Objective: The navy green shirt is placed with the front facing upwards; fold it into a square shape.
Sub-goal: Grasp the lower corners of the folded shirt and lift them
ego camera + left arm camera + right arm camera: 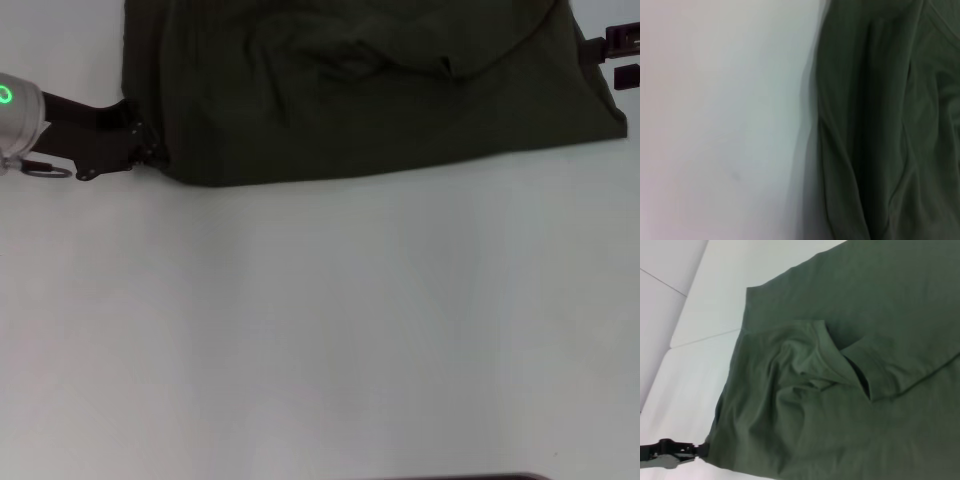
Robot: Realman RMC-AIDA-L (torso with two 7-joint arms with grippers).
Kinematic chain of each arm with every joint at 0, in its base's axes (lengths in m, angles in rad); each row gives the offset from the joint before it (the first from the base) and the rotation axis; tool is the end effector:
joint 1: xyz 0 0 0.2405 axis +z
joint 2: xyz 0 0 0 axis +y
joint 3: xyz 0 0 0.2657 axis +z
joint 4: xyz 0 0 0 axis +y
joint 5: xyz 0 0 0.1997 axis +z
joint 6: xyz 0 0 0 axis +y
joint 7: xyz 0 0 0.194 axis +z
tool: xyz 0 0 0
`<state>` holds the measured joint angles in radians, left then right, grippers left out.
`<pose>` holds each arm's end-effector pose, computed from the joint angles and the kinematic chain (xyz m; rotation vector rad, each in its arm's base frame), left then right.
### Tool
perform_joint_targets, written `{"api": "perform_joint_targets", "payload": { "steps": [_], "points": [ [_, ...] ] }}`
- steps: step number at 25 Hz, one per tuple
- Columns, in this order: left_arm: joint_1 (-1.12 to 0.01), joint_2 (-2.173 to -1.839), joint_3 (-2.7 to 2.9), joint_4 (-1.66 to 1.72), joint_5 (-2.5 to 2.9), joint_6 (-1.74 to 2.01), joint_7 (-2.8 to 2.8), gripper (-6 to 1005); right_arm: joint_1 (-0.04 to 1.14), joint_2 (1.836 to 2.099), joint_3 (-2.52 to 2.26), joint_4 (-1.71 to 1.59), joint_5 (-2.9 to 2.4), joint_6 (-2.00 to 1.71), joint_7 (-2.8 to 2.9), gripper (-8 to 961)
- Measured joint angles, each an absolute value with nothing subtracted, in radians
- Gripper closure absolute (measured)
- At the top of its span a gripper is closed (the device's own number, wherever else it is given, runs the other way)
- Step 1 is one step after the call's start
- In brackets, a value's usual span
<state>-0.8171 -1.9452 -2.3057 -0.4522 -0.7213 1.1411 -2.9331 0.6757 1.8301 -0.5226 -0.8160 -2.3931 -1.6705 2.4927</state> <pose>-0.2870 0.4236 -0.0484 -1.7577 -2.1589 -0.1860 0.2822 0.3942 0.0798 -2.1998 1.7624 0.3561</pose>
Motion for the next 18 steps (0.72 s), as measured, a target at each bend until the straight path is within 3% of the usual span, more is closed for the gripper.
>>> {"api": "perform_joint_targets", "payload": {
  "steps": [9, 18],
  "points": [
    [-0.759, -1.942, -2.311, -0.553, -0.725, 1.229, -2.931, 970, 0.66, 1.805, -0.524, -0.816, -2.525, -1.604, 2.499, 12],
    [-0.756, -1.942, -2.31, -0.556, -0.723, 1.228, -2.931, 970, 0.671, 1.829, -0.537, -0.754, -2.64, -1.473, 2.517, 12]
  ]
}}
